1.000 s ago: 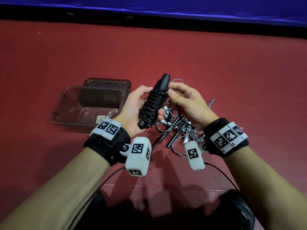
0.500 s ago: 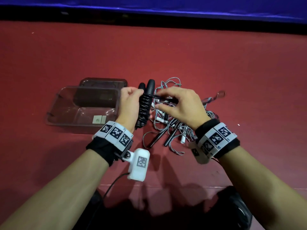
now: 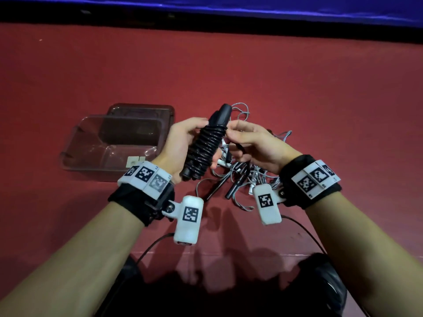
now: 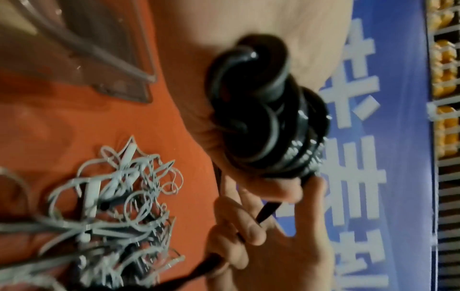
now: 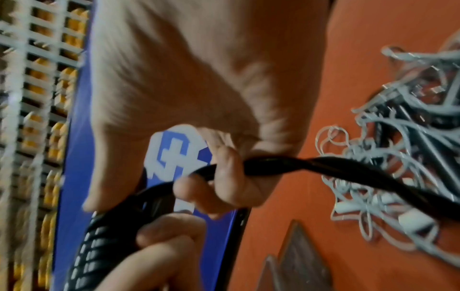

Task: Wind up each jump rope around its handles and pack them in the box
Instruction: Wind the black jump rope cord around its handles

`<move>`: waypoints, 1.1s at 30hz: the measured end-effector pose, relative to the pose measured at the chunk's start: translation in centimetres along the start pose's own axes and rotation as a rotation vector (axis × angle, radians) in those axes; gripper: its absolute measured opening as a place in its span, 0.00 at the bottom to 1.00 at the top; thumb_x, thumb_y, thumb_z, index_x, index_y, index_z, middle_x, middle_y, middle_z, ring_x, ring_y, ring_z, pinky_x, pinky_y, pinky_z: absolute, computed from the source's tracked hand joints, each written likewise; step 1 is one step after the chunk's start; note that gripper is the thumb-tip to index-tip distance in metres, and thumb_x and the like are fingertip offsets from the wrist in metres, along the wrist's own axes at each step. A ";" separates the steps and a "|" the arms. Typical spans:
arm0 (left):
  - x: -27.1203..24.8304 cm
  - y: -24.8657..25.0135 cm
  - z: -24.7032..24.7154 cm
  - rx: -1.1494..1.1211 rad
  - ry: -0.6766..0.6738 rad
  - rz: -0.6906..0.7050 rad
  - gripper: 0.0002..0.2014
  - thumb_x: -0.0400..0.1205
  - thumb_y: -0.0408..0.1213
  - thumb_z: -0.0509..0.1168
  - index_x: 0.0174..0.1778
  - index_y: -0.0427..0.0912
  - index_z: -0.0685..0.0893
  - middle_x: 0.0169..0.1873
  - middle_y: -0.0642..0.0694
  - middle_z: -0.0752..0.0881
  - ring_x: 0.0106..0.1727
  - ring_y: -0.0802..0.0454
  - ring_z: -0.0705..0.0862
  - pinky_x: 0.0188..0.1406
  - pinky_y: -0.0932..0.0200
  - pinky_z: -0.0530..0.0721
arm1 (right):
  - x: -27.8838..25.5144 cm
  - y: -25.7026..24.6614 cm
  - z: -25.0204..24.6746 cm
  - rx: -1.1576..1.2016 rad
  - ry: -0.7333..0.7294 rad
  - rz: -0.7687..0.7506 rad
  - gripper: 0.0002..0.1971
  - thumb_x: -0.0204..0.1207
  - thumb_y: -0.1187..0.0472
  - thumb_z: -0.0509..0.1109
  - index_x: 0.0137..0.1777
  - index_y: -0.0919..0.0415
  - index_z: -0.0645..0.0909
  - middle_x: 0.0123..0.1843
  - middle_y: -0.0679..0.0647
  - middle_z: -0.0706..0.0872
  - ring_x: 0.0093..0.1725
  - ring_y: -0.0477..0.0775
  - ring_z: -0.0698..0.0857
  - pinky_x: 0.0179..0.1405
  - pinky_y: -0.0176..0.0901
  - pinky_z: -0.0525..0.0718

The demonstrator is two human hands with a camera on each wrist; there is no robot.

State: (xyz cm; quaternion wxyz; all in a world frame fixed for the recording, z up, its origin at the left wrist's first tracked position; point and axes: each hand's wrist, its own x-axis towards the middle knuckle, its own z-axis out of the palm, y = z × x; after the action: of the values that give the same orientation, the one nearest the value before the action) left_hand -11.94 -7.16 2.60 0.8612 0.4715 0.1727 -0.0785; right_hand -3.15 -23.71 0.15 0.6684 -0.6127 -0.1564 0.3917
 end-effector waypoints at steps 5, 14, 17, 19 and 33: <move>0.4 -0.6 -0.2 -0.122 -0.093 -0.149 0.17 0.87 0.42 0.56 0.45 0.32 0.82 0.33 0.36 0.79 0.23 0.45 0.78 0.17 0.59 0.78 | -0.2 0.6 -0.3 -0.045 -0.084 -0.062 0.12 0.81 0.55 0.70 0.63 0.52 0.86 0.41 0.49 0.85 0.29 0.45 0.69 0.25 0.36 0.56; 2.3 -1.1 -2.2 0.652 0.154 0.450 0.06 0.82 0.48 0.74 0.50 0.55 0.84 0.42 0.54 0.88 0.42 0.46 0.89 0.38 0.38 0.91 | 1.0 1.1 0.6 -0.056 0.452 -0.093 0.20 0.62 0.49 0.90 0.40 0.56 0.81 0.38 0.60 0.82 0.26 0.47 0.73 0.22 0.37 0.69; 2.3 -0.8 -1.9 0.586 0.127 0.429 0.04 0.85 0.41 0.73 0.53 0.50 0.87 0.44 0.46 0.90 0.41 0.38 0.91 0.35 0.35 0.92 | 1.1 0.7 0.8 -0.105 0.500 -0.101 0.29 0.57 0.40 0.89 0.44 0.58 0.79 0.35 0.58 0.80 0.28 0.49 0.71 0.27 0.43 0.67; 2.2 -0.8 -1.8 0.455 0.129 0.324 0.04 0.87 0.39 0.70 0.55 0.44 0.86 0.41 0.40 0.91 0.37 0.36 0.91 0.31 0.37 0.92 | 1.0 0.5 1.1 -0.131 0.486 -0.106 0.27 0.63 0.41 0.87 0.46 0.59 0.79 0.34 0.55 0.82 0.29 0.50 0.74 0.28 0.42 0.70; 2.4 -1.8 -1.4 0.226 0.382 0.297 0.15 0.84 0.47 0.73 0.56 0.38 0.86 0.45 0.32 0.92 0.34 0.42 0.89 0.24 0.55 0.83 | 0.2 0.9 0.7 -1.131 0.612 -0.661 0.08 0.83 0.48 0.71 0.54 0.48 0.90 0.48 0.45 0.90 0.46 0.51 0.88 0.45 0.55 0.85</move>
State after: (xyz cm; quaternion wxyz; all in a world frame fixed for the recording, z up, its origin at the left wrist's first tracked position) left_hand -10.57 -6.92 -0.42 0.7568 0.5913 0.2512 0.1204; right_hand -3.82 -23.15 -0.61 0.3462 -0.8677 -0.3183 -0.1611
